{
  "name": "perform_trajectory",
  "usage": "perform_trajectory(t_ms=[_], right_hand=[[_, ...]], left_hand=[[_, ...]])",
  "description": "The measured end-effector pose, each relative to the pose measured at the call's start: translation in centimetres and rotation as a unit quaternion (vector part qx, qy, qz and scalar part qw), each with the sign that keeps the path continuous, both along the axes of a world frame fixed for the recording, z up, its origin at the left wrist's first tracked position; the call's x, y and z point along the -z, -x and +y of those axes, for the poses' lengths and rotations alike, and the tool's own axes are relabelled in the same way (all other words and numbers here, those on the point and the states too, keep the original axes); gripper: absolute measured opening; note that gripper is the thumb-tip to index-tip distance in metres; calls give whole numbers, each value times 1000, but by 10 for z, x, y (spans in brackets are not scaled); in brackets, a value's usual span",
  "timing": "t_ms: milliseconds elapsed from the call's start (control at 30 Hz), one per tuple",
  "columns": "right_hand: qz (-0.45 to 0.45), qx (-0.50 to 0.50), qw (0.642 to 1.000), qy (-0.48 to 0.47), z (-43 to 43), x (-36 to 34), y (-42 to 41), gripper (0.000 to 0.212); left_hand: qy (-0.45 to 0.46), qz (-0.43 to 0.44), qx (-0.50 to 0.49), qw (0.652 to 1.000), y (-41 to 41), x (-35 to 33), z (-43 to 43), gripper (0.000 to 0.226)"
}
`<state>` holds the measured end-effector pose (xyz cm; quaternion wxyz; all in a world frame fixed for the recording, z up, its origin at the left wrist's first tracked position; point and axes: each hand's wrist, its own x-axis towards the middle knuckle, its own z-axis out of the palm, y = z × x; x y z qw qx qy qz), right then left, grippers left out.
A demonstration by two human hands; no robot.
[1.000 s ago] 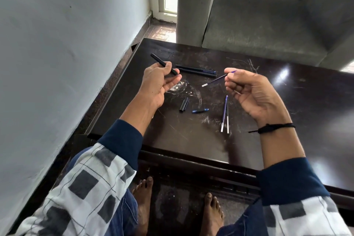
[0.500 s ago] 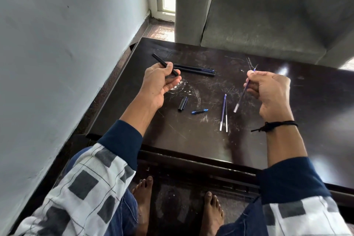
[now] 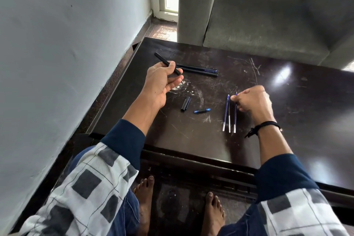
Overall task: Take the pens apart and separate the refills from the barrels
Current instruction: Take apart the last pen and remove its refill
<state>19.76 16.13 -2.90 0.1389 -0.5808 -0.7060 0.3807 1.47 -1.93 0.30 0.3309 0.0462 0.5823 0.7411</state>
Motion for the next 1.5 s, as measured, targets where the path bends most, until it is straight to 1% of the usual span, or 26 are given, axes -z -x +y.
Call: perform_trajectory(t_ms=[233, 267, 333, 400, 467, 500, 533, 567, 767, 933, 1033, 1133, 1300, 1400, 1500], right_hand=[[-8, -11, 1000, 26, 6, 8, -1, 27], [-10, -9, 1000, 27, 7, 8, 0, 24], [-7, -6, 1000, 19, 4, 5, 0, 9], [-4, -11, 1000, 14, 5, 5, -1, 14], [-2, -11, 1000, 14, 5, 5, -1, 5], [1, -8, 1000, 16, 4, 3, -2, 13], [-5, -11, 1000, 11, 4, 2, -2, 21], [-7, -9, 1000, 4, 0, -2, -3, 23], [-16, -15, 998, -54, -9, -13, -3, 19], [11, -24, 994, -106, -19, -22, 3, 17], [27, -71, 988, -134, -30, -25, 10, 17], [20, -123, 982, -143, -42, -25, 19, 12], [9, -200, 967, -157, -62, -22, 33, 6], [3, -272, 943, -191, -74, -16, 48, 10], [19, -363, 901, -235, -96, -9, 70, 17]], left_hand=[[4, 1, 2, 1000, -2, -1, 0, 8], [5, 2, 2, 1000, -2, -1, 0, 8], [6, 2, 1, 1000, -1, -1, 0, 9], [4, 0, 0, 1000, -1, -1, 0, 8], [3, -1, -3, 1000, 0, -1, -1, 9], [3, -1, -4, 1000, 0, -2, -1, 9], [2, -1, -6, 1000, 1, -2, -2, 9], [0, -3, -8, 1000, 2, -2, -2, 9], [-8, -3, -15, 1000, 9, -4, -5, 9], [-14, -7, -25, 1000, 16, -11, -10, 7], [-25, -10, -37, 999, 22, -17, -15, 7], [-30, -5, -44, 999, 27, -18, -23, 4], [-1, 27, -61, 998, 38, -9, -35, 3], [-13, 21, -75, 997, 45, -7, -40, 8], [-31, 21, -84, 996, 51, -9, -41, 11]])
